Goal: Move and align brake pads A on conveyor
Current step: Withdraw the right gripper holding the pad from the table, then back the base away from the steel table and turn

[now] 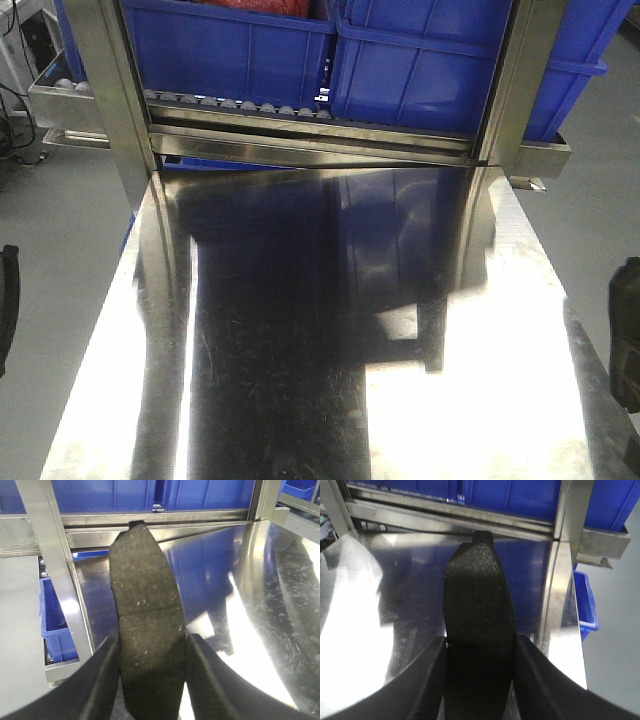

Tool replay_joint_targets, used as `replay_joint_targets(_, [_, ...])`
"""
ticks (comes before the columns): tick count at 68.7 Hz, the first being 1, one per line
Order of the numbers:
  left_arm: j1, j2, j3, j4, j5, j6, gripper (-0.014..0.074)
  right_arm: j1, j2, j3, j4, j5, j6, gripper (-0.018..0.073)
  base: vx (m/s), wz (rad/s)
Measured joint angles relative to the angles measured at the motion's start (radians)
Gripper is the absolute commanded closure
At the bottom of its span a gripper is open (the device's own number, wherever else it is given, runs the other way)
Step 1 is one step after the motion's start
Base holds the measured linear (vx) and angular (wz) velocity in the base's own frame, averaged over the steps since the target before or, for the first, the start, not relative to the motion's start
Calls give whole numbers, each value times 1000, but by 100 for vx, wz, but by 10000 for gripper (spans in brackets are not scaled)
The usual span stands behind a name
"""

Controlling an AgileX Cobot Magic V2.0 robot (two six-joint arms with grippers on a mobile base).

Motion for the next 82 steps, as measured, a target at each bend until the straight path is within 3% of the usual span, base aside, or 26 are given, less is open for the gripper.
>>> replay_joint_targets(40, [0, 0, 0, 0, 0, 0, 536, 0, -67, 40, 0, -103, 0, 564, 0, 0])
replay_joint_targets(82, [0, 0, 0, 0, 0, 0, 536, 0, -67, 40, 0, -106, 0, 564, 0, 0])
